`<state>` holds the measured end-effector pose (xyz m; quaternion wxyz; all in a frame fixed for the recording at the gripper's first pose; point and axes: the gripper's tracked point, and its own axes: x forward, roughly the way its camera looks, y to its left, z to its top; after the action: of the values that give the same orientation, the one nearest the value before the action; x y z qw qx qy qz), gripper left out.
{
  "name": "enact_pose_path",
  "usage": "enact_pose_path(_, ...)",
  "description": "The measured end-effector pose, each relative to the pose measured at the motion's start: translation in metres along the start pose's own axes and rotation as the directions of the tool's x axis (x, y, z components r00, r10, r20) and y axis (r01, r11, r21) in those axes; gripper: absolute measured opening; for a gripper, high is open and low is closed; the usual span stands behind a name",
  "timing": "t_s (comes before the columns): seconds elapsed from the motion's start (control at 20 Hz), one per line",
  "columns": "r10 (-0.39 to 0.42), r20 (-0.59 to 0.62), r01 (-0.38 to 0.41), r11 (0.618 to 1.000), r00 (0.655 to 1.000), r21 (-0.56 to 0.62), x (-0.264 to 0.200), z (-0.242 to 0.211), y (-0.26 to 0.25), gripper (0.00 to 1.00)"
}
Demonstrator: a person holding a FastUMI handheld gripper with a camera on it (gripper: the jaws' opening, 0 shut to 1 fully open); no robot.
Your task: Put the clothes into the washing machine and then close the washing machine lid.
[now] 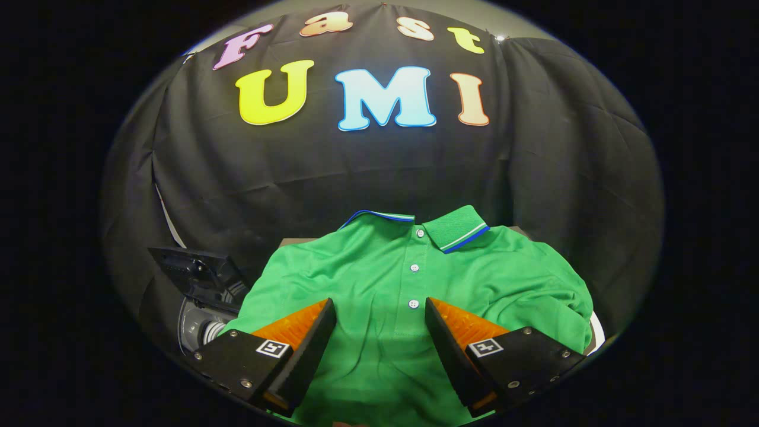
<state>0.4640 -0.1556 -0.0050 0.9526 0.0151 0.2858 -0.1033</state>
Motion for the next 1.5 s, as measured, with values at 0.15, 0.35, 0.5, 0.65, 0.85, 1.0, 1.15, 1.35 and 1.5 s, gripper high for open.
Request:
enact_pose_path(0.15, -0.001, -0.026, 0.001, 1.0, 1.0, 0.023, 0.005, -0.005, -0.007, 0.94)
enact_pose_path(0.35, 0.0, -0.063, 0.0, 1.0, 0.998, 0.009, 0.009, -0.009, -0.005, 0.94)
enact_pose_path(0.5, 0.0, -0.092, 0.0, 1.0, 0.996, 0.002, 0.008, -0.01, -0.004, 0.95)
enact_pose_path(0.65, -0.014, -0.114, 0.015, 1.0, 0.993, 0.005, 0.01, -0.006, -0.005, 0.95)
enact_pose_path(0.85, -0.068, -0.125, 0.071, 0.997, 0.99, 0.019, 0.014, -0.003, -0.01, 0.84)
enact_pose_path(1.0, -0.13, -0.134, 0.118, 0.989, 0.982, -0.088, 0.011, -0.008, -0.008, 0.43)
enact_pose_path(1.15, -0.243, -0.183, 0.18, 0.935, 0.953, -0.305, 0.009, -0.008, -0.011, 0.09)
enact_pose_path(1.35, -0.259, -0.121, 0.215, 0.931, 0.958, -0.294, 0.007, -0.005, -0.009, 0.01)
enact_pose_path(1.5, -0.23, -0.093, 0.199, 0.944, 0.969, -0.263, -0.003, 0.001, -0.008, 0.01)
